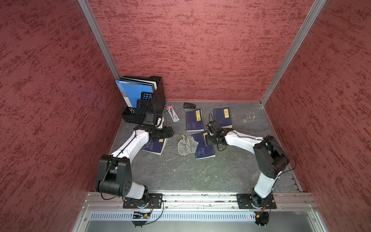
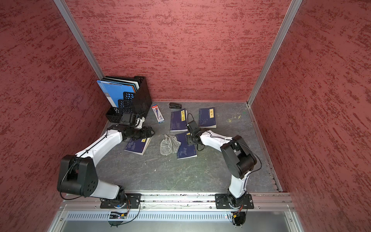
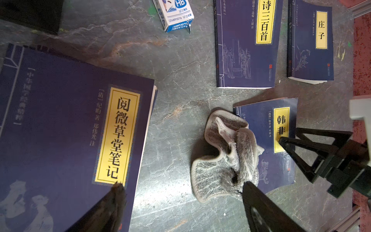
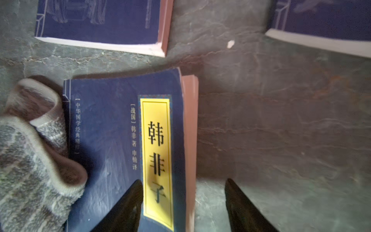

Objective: Wipe the cover of the book
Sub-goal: Move the book to the center of the board, then pick up the cleaning item at the center of the board.

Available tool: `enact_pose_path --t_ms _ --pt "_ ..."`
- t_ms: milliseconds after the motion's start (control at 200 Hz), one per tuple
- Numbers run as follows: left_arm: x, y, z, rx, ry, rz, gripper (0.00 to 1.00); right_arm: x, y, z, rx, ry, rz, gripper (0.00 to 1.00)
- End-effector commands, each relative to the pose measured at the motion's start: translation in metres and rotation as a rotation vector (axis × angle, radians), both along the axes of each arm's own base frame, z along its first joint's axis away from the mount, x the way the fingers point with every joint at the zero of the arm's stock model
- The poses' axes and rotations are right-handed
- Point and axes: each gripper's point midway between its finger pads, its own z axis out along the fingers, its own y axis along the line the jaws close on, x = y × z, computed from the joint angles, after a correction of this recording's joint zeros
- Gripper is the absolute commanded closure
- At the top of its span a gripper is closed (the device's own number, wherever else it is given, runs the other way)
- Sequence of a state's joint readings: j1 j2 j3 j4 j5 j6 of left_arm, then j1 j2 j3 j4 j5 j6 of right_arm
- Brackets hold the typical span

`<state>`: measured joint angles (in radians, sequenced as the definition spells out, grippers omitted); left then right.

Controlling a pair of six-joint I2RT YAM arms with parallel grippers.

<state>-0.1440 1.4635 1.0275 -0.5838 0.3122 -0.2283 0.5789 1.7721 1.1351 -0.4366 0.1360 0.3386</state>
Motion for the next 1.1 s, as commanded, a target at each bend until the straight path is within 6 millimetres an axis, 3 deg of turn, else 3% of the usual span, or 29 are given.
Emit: enact_pose_path --t_ms 0,110,250,451,586,807,1092 --pt "-0.001 0.005 0.007 0.002 -0.021 0.011 0.08 0.016 -0.010 0.050 -0.044 -0.127 -0.009 0.35" --pt "0.000 0.008 0.007 0.000 -0.021 0.028 0.08 0.015 0.007 0.072 0.022 -0.151 0.037 0.34" --pt "0.002 0.010 0.011 -0.006 -0.035 0.051 0.08 0.005 0.051 0.086 0.174 -0.163 0.132 0.33" --pt "0.002 0.016 0.022 -0.002 -0.069 0.077 0.08 -0.014 0.114 0.072 0.252 -0.134 0.237 0.30" --pt "0.000 0.020 0.023 0.002 -0.068 0.085 0.08 -0.023 0.145 0.063 0.258 -0.122 0.296 0.28" --pt "-0.004 0.028 0.022 0.004 -0.070 0.107 0.07 -0.034 0.168 0.045 0.245 -0.083 0.347 0.25" --pt "-0.003 0.036 0.025 -0.003 -0.078 0.133 0.07 -0.030 0.172 0.011 0.183 -0.054 0.336 0.23"
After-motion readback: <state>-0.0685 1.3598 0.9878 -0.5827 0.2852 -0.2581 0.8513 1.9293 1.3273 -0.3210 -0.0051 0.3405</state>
